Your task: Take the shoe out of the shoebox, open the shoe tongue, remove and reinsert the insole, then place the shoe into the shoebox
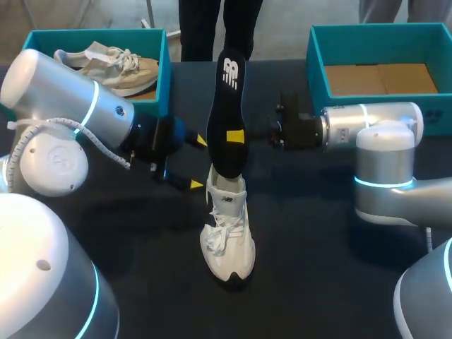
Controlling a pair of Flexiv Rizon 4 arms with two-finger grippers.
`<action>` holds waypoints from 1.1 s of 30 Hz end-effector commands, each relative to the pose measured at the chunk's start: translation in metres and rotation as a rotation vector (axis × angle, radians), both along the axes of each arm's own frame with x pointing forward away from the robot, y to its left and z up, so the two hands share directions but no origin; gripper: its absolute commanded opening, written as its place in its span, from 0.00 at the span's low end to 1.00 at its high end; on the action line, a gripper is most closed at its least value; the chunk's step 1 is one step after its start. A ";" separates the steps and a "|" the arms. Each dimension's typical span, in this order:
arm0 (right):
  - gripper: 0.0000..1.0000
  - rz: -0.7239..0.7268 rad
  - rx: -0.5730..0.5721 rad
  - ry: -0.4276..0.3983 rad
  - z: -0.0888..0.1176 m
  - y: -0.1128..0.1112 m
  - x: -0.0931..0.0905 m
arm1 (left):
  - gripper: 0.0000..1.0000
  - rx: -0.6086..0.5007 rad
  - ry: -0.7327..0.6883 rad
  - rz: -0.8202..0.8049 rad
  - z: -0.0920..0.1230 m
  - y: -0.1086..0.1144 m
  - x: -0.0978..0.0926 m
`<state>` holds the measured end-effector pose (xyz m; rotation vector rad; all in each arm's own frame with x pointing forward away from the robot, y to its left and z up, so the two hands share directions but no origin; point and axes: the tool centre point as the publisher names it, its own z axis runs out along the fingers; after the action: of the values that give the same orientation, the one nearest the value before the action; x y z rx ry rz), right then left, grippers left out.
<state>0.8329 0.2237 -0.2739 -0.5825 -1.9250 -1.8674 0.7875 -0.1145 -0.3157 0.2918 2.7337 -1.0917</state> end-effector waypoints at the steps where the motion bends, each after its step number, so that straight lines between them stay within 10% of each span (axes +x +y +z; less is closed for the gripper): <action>1: 0.00 0.005 -0.004 0.002 0.000 0.001 0.001 | 1.00 0.014 0.000 -0.003 0.002 -0.001 0.003; 33: 0.00 -0.010 -0.047 -0.023 -0.023 0.010 -0.013 | 1.00 0.014 0.000 -0.003 0.002 -0.001 0.003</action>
<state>0.8238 0.2331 -0.2956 -0.5773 -1.9875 -1.8417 0.7911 -0.1149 -0.3139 0.2983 2.7402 -1.0811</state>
